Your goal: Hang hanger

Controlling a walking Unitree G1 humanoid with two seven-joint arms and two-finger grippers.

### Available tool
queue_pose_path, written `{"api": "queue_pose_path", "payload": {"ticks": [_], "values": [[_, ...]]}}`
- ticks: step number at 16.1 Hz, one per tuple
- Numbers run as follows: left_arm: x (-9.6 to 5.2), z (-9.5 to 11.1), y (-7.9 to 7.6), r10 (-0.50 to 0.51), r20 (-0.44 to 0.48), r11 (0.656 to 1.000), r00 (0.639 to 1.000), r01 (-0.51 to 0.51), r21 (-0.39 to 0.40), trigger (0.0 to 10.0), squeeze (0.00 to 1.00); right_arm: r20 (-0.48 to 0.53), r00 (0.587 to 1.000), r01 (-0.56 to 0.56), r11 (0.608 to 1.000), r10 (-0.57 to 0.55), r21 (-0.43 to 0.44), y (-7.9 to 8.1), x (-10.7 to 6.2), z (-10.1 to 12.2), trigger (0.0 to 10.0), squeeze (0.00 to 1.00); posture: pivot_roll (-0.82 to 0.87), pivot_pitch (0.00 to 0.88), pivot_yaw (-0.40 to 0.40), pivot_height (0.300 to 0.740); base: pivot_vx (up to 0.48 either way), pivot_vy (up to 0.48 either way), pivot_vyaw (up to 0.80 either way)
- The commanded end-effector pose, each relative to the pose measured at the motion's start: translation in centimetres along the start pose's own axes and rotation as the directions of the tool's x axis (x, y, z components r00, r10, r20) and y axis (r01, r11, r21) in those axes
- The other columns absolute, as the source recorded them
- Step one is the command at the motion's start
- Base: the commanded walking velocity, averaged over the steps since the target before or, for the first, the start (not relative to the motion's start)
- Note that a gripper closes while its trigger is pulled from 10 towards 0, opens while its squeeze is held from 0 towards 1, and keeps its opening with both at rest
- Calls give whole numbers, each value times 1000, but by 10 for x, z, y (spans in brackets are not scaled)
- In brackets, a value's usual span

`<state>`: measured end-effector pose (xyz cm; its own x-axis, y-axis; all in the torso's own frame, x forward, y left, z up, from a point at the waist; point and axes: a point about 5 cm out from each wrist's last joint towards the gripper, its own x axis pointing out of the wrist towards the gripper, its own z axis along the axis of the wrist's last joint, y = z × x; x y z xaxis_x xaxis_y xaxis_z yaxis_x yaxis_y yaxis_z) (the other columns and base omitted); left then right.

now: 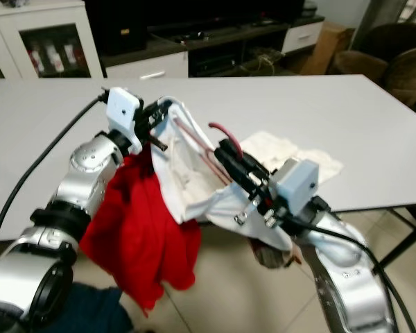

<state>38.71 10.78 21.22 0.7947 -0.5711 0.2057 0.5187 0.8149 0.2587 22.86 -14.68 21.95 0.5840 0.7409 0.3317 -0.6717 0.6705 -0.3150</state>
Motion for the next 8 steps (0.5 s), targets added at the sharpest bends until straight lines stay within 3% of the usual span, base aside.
{"api": "queue_pose_path", "payload": {"ticks": [1, 3, 5, 6, 8], "values": [[-2, 1, 9, 32, -3, 999, 999, -32, 18, 0, 0, 33, 999, -36, 999, 35, 7, 0, 2, 9, 0, 0, -7, 12, 37, 740, 0, 0, 0], [-2, 0, 11, 43, -14, 999, 999, -43, 25, 0, 0, 54, 998, -39, 998, 36, 52, -7, -2, 19, 0, 0, -11, 14, 40, 740, 0, 0, 0], [-1, -1, 10, 41, -18, 999, 999, -40, 24, 0, 0, 97, 994, 43, 997, -49, 69, -20, -1, 25, 0, 0, -11, 14, 43, 740, 0, 0, 0], [-1, -3, 6, 32, -23, 999, 999, -31, 17, 0, 0, 165, 978, 110, 988, -128, 112, -29, 3, 32, 0, 0, -12, 13, 43, 740, 0, 0, 0], [-2, -9, 4, 35, -41, 999, 999, -34, 14, 0, 0, 226, 961, 113, 974, -157, 199, -34, 5, 40, 0, 0, -5, 12, 45, 740, 0, 0, 0]]}}
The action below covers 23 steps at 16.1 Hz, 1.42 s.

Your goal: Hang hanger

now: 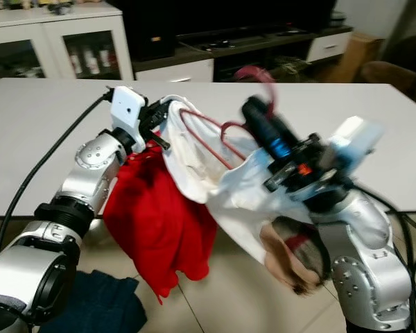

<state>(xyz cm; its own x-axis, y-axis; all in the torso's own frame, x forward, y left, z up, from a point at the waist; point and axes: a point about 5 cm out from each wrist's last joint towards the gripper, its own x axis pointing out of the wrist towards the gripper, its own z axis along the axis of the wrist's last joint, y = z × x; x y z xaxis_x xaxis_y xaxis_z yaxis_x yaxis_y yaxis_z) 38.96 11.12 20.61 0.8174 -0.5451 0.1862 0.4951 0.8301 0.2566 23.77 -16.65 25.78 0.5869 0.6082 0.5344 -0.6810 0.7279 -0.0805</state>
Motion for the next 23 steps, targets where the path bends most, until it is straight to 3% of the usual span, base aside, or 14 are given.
{"api": "queue_pose_path", "payload": {"ticks": [1, 3, 6, 11, 13, 15, 16, 17, 19, 23], "values": [[-2, -4, 3, 11, -21, 1000, 1000, -10, 10, 0, 0, 55, 998, -1, 1000, 0, 17, -4, 2, 13, 0, 0, -4, 11, 45, 740, 0, 0, 0], [-6, -10, 7, 26, -51, 1000, 998, -26, 11, 0, 0, 82, 996, 10, 997, -16, 73, -16, -2, 22, 0, 0, -2, 11, 46, 740, 0, 0, 0], [-9, -16, 6, 32, -70, 999, 997, -31, 5, 0, 0, 83, 996, -45, 980, 29, 196, -18, -6, 23, 0, 0, 0, 10, 42, 740, 0, 0, 0], [-7, -20, -8, -6, -60, 1000, 998, 5, -26, 0, 0, 133, 989, 35, 981, -61, 190, -23, 7, 17, 0, 0, 4, 4, 42, 740, 0, 0, 0], [-8, -23, -12, -12, -61, 999, 998, 10, -32, 0, 0, 87, 996, -26, 968, 4, 250, -20, 2, 13, 0, 0, 9, 4, 42, 740, 0, 0, 0], [-12, -26, -10, -7, -66, 1000, 998, 5, -31, 0, 0, -77, 993, -75, 976, 93, 207, -17, -10, 1, 0, 0, 9, 4, 45, 740, 0, 0, 0], [-13, -26, -9, -5, -67, 1000, 998, 3, -31, 0, 0, -98, 991, -74, 976, 95, 206, -17, -12, -1, 0, 0, 9, 4, 45, 740, 0, 0, 0], [-16, -25, -2, 18, -59, 1000, 998, -18, -15, 0, 0, -187, 977, -67, 977, 106, 202, -20, -24, -8, 0, 0, 8, 6, 44, 740, 0, 0, 0], [-19, -19, 12, 60, -46, 998, 997, -60, 17, 0, 0, -232, 966, -65, 976, 114, 209, -19, -34, -10, 0, 0, 5, 7, 44, 740, 0, 0, 0], [-30, -22, 37, 149, -86, 987, 985, -143, 70, 0, 0, -137, 976, -122, 945, 170, 304, -16, -41, 9, 0, 0, -2, 6, 45, 740, 0, 0, 0]]}}
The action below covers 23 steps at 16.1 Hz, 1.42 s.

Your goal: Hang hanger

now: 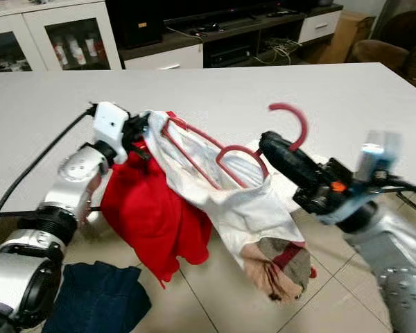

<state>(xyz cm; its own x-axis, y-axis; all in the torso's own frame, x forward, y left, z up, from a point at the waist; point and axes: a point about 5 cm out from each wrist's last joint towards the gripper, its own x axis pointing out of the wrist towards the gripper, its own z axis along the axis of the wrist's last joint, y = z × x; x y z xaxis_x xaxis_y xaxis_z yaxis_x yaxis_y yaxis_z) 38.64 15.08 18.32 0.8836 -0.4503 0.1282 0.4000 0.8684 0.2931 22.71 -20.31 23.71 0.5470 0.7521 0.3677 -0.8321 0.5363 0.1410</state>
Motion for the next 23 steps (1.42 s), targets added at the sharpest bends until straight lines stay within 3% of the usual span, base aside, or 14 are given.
{"api": "queue_pose_path", "payload": {"ticks": [1, 3, 7, 11, 16, 17, 20, 21, 22, 23], "values": [[-1, 4, 13, 55, -2, 998, 998, -55, 10, 0, 0, 21, 999, -31, 999, 31, -15, 4, -3, 9, 0, 0, -3, 6, 45, 740, 0, 0, 0], [-1, 7, 18, 75, 5, 997, 997, -75, 11, 0, 0, -18, 1000, -19, 999, 19, -25, 1, -8, 6, 0, 0, -3, 5, 43, 740, 0, 0, 0], [-5, -5, 14, 67, -33, 998, 997, -67, 12, 0, 0, 83, 997, 0, 1000, 0, 0, -3, -7, 18, 0, 0, 1, 3, 43, 740, 0, 0, 0], [-12, -16, 16, 89, -72, 996, 993, -88, 12, 0, 0, 110, 993, 33, 999, -32, -10, -10, -16, 27, 0, 0, 2, 3, 44, 740, 0, 0, 0], [-19, -30, 9, 86, -112, 996, 990, -85, 10, 0, 0, 115, 993, -38, 998, 32, 49, -4, -18, 27, 0, 0, 5, 2, 44, 740, 0, 0, 0], [-20, -31, 8, 90, -110, 996, 990, -90, 7, 0, 0, 44, 999, -31, 999, 30, 24, -4, -16, 19, 0, 0, 3, 3, 42, 740, 0, 0, 0], [-13, -16, 5, 101, -8, 994, 995, -102, -31, 0, 0, 46, 999, -24, 1000, 23, 10, -5, -3, 12, 0, 0, 4, 5, 39, 740, 0, 0, 0], [-8, -4, 5, 136, 60, 989, 989, -133, -62, 6784, 0, 61, 998, -24, 1000, 24, 8, -5, 3, 10, 0, 0, 6, 7, 36, 740, 0, 0, 0], [-5, 1, 6, 153, 89, 986, 984, -146, -78, 9451, 0, 67, 997, -24, 1000, 23, 8, -5, 6, 8, 0, 0, 7, 7, 35, 740, 0, 0, 0], [-4, 6, 5, 161, 124, 983, 979, -148, -105, 10000, 0, 91, 996, -9, 1000, 8, 3, -7, 10, 7, 0, 0, 7, 9, 34, 740, 0, 0, 0]]}}
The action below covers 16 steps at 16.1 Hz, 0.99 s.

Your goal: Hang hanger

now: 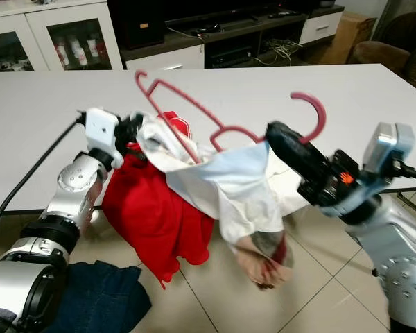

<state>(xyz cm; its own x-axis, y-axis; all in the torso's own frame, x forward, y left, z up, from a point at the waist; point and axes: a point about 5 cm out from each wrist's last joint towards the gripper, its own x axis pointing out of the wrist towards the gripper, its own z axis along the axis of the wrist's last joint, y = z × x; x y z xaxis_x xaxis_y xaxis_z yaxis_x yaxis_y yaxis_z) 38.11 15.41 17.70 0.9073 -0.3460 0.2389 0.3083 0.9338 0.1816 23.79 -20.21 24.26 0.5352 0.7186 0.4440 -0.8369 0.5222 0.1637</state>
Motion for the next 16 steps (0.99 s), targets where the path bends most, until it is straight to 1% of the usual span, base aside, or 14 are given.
{"api": "queue_pose_path", "payload": {"ticks": [1, 2, 4, 5, 6, 7, 8, 9, 10, 11, 12, 13, 14, 16], "values": [[5, 12, 3, 16, 60, 1000, 998, -15, -14, 9451, 0, 33, 999, 19, 999, -18, -33, -2, 4, 4, 0, 0, 6, 9, 34, 740, 0, 0, 0], [3, 10, -2, -7, 71, 1000, 997, 9, -27, 0, 0, 105, 991, 94, 994, -88, -49, -11, 8, 8, 0, 0, 5, 11, 34, 740, 0, 0, 0], [0, 4, -15, -45, 73, 997, 996, 49, -54, 0, 0, 223, 947, 255, 963, -230, -92, -28, 21, 13, 0, 0, -2, 12, 32, 740, 0, 0, 0], [0, 2, -23, -63, 75, 996, 995, 67, -63, 0, 0, 276, 907, 355, 930, -319, -91, -39, 27, 12, 0, 0, -3, 12, 29, 740, 0, 0, 0], [1, 2, -31, -73, 80, 994, 994, 79, -78, 0, 0, 297, 879, 415, 905, -373, -91, -46, 34, 8, 0, 0, 0, 13, 23, 740, 0, 0, 0], [2, 2, -33, -75, 82, 993, 994, 82, -82, 0, 0, 299, 873, 427, 899, -384, -92, -48, 36, 6, 0, 0, 1, 13, 22, 740, 0, 0, 0], [4, 3, -37, -71, 89, 992, 993, 79, -94, 0, 0, 303, 844, 493, 863, -443, -109, -55, 39, -1, 0, 0, 7, 15, 14, 740, 0, 0, 0], [4, 3, -38, -68, 92, 992, 993, 77, -99, 0, 0, 306, 830, 519, 847, -467, -117, -58, 40, -4, 0, 0, 8, 15, 13, 740, 0, 0, 0], [5, 4, -39, -59, 91, 992, 994, 69, -104, 0, 0, 314, 808, 557, 820, -498, -134, -63, 40, -6, 0, 0, 9, 16, 10, 740, 0, 0, 0], [7, 4, -40, -49, 91, 992, 995, 59, -109, 0, 0, 338, 772, 608, 781, -539, -145, -69, 40, -6, 0, 0, 8, 17, 8, 740, 0, 0, 0], [9, 6, -41, -33, 92, 992, 995, 44, -116, 0, 0, 423, 674, 708, 693, -605, -138, -79, 38, 2, 0, 0, 8, 17, 9, 740, 0, 0, 0], [11, 7, -41, -28, 98, 992, 995, 39, -119, 0, 0, 486, 612, 757, 641, -624, -131, -82, 37, 14, 0, 0, 5, 18, 9, 740, 0, 0, 0], [11, 8, -41, -27, 98, 992, 995, 38, -119, 0, 0, 501, 597, 767, 629, -626, -128, -83, 36, 17, 0, 0, 5, 18, 9, 740, 0, 0, 0], [10, 8, -40, -19, 99, 992, 995, 31, -119, 0, 0, 558, 543, 807, 574, -627, -140, -86, 31, 30, 0, 0, 3, 18, 9, 740, 0, 0, 0]]}}
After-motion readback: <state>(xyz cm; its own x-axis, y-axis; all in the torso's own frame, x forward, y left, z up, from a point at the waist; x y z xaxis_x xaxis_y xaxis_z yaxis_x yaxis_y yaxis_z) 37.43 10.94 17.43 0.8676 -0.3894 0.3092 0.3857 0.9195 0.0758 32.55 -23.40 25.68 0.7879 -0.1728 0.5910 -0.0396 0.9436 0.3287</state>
